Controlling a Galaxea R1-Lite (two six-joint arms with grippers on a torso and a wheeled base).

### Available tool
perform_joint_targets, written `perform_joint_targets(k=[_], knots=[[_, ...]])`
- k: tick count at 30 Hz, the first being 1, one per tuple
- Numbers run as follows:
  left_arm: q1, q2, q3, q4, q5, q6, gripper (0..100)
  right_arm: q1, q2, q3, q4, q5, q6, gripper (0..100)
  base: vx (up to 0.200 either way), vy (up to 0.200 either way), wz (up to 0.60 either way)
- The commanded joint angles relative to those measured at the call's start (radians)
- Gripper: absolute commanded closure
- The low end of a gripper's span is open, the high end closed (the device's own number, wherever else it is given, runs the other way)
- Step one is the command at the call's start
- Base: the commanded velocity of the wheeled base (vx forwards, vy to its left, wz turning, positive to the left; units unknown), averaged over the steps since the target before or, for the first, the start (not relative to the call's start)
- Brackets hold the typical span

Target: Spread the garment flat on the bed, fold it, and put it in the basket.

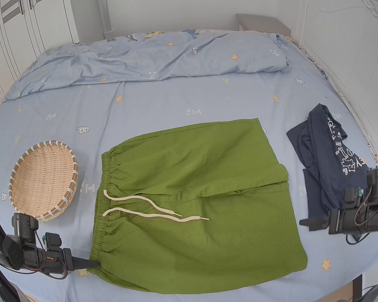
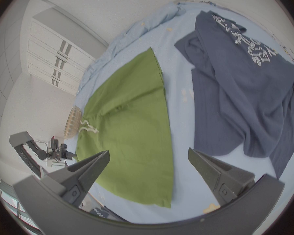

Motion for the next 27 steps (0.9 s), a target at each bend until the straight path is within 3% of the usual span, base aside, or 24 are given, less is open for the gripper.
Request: perform_joint_targets(k=[1,11,17,27], knots=[[0.034,0.004,0.037,0.001,0.001,0.042,100,-0.007,0.005,0.156,-0.009,0.001,-0.066,0,0.0,0.0,0.0],[0.131,0.018,0.049,0.004,0.006,0.129,100,-0.014,0.017,0.261,-0.011,0.083,-0.084,0,0.0,0.0,0.0],[0.126,0.015,0.054,0.005,0.006,0.137,100,-0.011,0.111,0.265,-0.052,0.103,-0.078,0,0.0,0.0,0.0],[0.117,0.018,0.06,-0.004,0.0,0.141,100,-0.01,0.36,0.378,-0.434,0.242,-0.081,0,0.0,0.0,0.0]])
